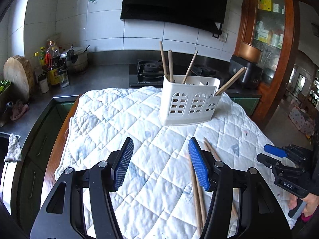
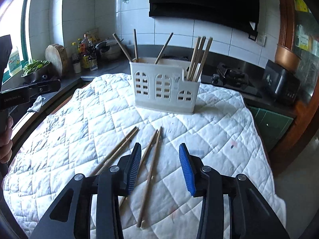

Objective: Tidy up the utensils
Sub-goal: 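Move both open tools back down to the loose chopsticks on the quilt, then close the left tool on a chopstick while the right tool grasps one too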

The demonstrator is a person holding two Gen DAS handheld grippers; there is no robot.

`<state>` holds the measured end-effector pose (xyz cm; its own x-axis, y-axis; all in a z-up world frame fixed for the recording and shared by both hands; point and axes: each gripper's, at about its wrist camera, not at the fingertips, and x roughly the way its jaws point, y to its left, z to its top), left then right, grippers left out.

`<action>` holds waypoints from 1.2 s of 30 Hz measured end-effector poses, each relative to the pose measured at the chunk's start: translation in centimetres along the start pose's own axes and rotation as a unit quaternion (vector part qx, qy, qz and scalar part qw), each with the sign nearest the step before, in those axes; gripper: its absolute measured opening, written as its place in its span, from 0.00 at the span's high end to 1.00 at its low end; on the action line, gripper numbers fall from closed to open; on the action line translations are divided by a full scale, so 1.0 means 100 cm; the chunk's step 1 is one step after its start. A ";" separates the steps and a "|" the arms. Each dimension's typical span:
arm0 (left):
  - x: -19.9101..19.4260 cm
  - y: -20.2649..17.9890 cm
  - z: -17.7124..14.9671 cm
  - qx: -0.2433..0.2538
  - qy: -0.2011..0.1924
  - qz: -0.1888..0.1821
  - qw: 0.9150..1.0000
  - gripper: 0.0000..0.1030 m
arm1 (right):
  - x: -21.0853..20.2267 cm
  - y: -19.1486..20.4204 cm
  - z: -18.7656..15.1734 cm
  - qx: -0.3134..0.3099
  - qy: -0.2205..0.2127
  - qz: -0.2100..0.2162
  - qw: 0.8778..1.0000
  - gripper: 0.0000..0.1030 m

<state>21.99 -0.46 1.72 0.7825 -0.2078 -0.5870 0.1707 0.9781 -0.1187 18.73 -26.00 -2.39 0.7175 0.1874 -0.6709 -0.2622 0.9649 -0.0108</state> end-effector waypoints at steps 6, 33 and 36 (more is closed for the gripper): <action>0.000 0.008 -0.030 -0.010 0.010 0.018 1.000 0.44 | 0.025 0.008 -0.034 0.023 0.036 0.012 0.999 0.75; 0.054 -0.036 -0.112 -0.034 0.129 -0.066 0.989 0.71 | 0.056 0.009 -0.063 0.044 0.083 0.008 0.996 0.92; 0.060 -0.040 -0.112 -0.040 0.134 -0.074 0.987 0.73 | 0.056 0.009 -0.063 0.045 0.083 0.009 0.995 0.92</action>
<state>19.29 -5.55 -10.28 0.5641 -0.3491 -0.7483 0.2149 0.9371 -0.2752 18.41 -25.24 -10.81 0.5951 0.1784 -0.7836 -0.2088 0.9759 0.0636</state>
